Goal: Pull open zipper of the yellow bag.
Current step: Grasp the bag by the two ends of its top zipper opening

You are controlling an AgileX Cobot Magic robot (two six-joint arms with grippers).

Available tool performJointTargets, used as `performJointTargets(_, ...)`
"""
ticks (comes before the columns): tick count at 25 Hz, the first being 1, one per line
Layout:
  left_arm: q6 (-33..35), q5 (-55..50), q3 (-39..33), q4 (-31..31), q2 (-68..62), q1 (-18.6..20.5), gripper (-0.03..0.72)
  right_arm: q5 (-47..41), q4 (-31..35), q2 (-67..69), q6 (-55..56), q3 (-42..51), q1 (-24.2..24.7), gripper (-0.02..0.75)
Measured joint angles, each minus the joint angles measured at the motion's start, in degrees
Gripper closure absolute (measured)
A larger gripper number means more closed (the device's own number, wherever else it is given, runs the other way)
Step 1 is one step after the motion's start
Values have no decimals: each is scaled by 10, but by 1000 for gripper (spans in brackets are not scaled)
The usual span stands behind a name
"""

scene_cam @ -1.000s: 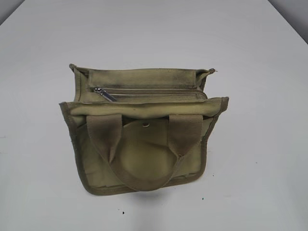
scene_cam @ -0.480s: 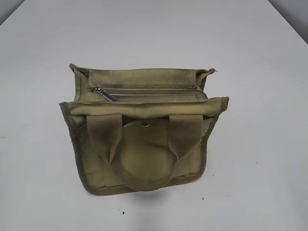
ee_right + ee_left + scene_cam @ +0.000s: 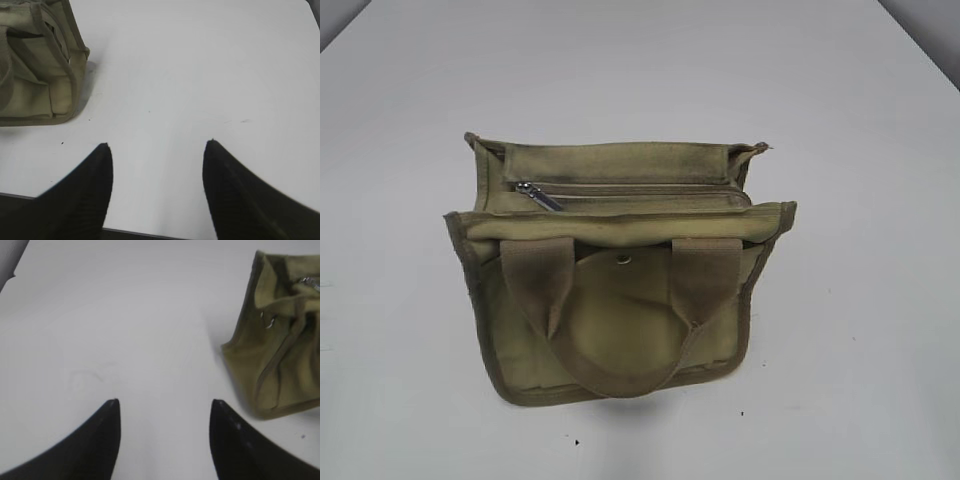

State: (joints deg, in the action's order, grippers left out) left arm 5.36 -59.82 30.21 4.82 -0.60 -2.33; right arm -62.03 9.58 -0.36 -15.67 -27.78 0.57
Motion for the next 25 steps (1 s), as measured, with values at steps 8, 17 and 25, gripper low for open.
performJointTargets(8,32,160,11,248,-192,0,249,35,45,46,0,-6,-3,288)
performJointTargets(17,237,145,43,582,-534,0,249,166,162,241,-55,-34,-50,288)
performJointTargets(25,270,128,126,620,-701,-54,249,185,170,503,-175,-162,-92,288)
